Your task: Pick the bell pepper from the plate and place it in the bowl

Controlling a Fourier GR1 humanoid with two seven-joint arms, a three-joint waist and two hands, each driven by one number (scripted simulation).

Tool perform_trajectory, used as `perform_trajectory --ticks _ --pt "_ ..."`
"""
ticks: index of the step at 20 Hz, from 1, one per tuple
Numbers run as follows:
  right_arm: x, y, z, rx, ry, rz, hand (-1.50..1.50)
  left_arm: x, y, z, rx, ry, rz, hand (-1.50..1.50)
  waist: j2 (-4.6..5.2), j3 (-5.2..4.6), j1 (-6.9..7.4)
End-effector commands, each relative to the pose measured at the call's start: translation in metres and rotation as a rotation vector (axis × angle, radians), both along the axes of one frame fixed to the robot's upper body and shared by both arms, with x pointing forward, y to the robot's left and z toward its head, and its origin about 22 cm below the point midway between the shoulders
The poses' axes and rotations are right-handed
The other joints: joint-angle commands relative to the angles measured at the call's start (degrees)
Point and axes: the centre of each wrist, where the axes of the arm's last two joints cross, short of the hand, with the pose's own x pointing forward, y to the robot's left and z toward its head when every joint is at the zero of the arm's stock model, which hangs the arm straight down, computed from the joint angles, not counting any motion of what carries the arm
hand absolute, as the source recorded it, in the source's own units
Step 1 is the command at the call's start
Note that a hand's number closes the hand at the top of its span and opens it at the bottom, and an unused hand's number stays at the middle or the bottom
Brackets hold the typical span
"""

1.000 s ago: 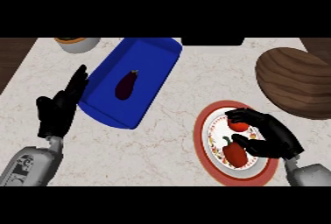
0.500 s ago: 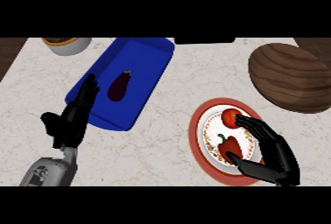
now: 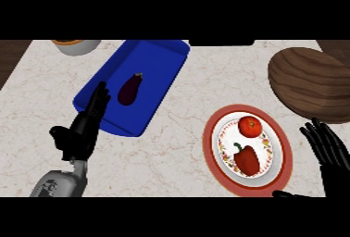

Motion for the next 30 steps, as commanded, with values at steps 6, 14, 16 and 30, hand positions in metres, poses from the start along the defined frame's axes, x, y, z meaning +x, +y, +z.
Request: perform_trajectory --ticks 6,14,16,30 --pt "0.011 -0.014 0.065 -0.129 0.245 0.072 -1.50 0.014 0.021 0.003 0.020 -0.007 -0.008 0.00 0.21 -0.04 0.59" --pt "0.030 -0.014 0.050 -0.256 0.483 0.193 -1.50 0.001 -0.010 -0.015 -0.004 0.006 -0.009 0.00 0.23 0.00 0.66" --pt "0.046 -0.021 0.045 -0.285 0.523 0.198 -1.50 -0.002 -0.009 -0.003 0.009 -0.026 -0.029 0.00 0.22 0.02 1.05" --pt "0.027 -0.033 0.002 -0.158 0.471 0.259 -1.50 0.001 0.000 0.008 -0.008 0.005 -0.007 0.00 0.12 0.03 0.55"
